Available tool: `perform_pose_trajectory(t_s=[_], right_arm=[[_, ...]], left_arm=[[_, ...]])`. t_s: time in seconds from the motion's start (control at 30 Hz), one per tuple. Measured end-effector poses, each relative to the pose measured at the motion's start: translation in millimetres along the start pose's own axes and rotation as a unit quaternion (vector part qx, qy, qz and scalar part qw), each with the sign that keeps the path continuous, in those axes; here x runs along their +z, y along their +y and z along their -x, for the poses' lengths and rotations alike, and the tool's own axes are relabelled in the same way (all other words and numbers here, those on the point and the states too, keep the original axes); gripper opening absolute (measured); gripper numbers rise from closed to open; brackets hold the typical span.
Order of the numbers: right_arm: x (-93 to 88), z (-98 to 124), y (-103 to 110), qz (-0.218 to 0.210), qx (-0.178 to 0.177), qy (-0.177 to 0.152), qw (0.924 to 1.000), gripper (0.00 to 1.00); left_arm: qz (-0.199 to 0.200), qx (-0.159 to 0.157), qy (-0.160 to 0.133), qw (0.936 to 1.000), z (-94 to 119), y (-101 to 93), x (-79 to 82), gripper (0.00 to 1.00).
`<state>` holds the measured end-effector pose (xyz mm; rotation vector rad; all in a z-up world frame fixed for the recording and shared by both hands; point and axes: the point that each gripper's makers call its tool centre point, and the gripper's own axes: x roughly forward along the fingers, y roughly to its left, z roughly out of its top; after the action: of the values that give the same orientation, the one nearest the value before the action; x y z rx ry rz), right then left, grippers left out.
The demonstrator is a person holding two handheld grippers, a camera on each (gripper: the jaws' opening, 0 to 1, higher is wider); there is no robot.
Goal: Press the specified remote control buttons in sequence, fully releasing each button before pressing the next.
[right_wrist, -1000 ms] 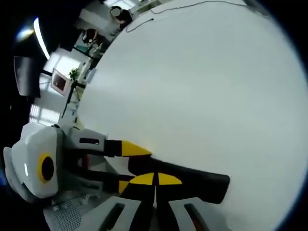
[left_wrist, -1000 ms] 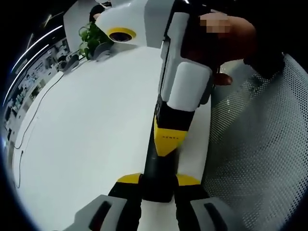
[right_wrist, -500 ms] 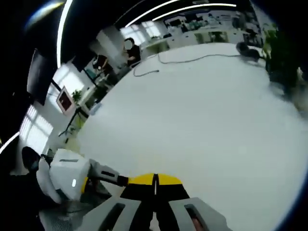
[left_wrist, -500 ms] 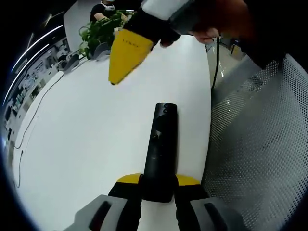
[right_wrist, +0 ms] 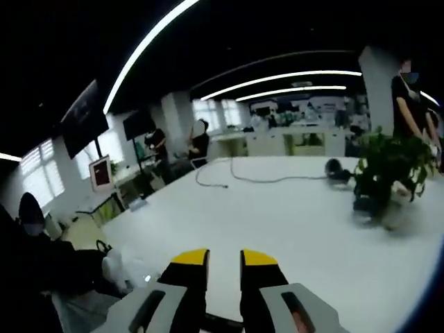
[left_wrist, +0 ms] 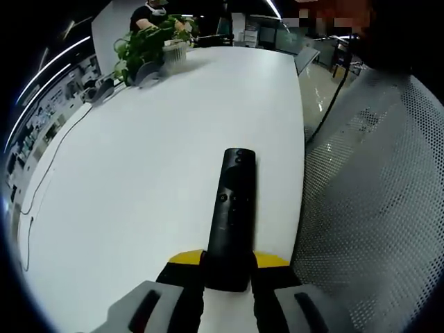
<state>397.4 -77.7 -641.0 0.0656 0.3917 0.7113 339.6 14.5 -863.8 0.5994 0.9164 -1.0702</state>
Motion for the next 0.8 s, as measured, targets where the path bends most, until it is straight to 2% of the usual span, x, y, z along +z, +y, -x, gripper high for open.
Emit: perform_pose_trajectory(t_s=[0.07, 0.17, 0.27, 0.33, 0.43, 0.5, 0.63, 0.8], right_arm=[[-1.2, 6.5, -0.2, 0.005, -0.004, -0.002, 1.0, 0.24], [-1.3, 15.5, 0.1, 0.005, -0.004, -0.011, 0.9999, 0.38], [-5.6, 25.1, -2.8, 0.028, -0.022, -0.013, 0.9993, 0.53], [-10.1, 31.0, -5.7, 0.046, -0.037, -0.013, 0.9981, 0.56], [-16.4, 37.8, -8.6, 0.035, -0.048, -0.014, 0.9982, 0.58], [-17.2, 43.8, -8.2, 0.02, -0.049, -0.022, 0.9983, 0.65], [-16.3, 53.8, -12.6, 0.018, -0.064, -0.039, 0.997, 0.78], [-26.5, 61.0, -17.4, 0.008, -0.087, -0.039, 0.9954, 0.9]], left_arm=[[-0.001, 0.001, 0.001, 1.0, 0.0, -0.1, 0.1, 0.25], [0.0, 0.001, 0.001, 1.0, -0.1, -0.1, 0.0, 0.25], [0.001, 0.002, 0.0, 1.0, -0.1, -0.1, 0.2, 0.25], [0.001, 0.002, 0.0, 1.0, -0.6, 0.2, 0.2, 0.25], [0.002, 0.003, -0.001, 1.0, -0.4, 0.1, 0.7, 0.25], [0.003, 0.003, -0.002, 1.0, -0.4, 0.3, 0.9, 0.25], [0.005, 0.005, -0.004, 1.0, -0.6, 0.5, 1.5, 0.25], [0.007, 0.007, -0.002, 0.9999, -1.5, 0.9, 2.4, 0.25]])
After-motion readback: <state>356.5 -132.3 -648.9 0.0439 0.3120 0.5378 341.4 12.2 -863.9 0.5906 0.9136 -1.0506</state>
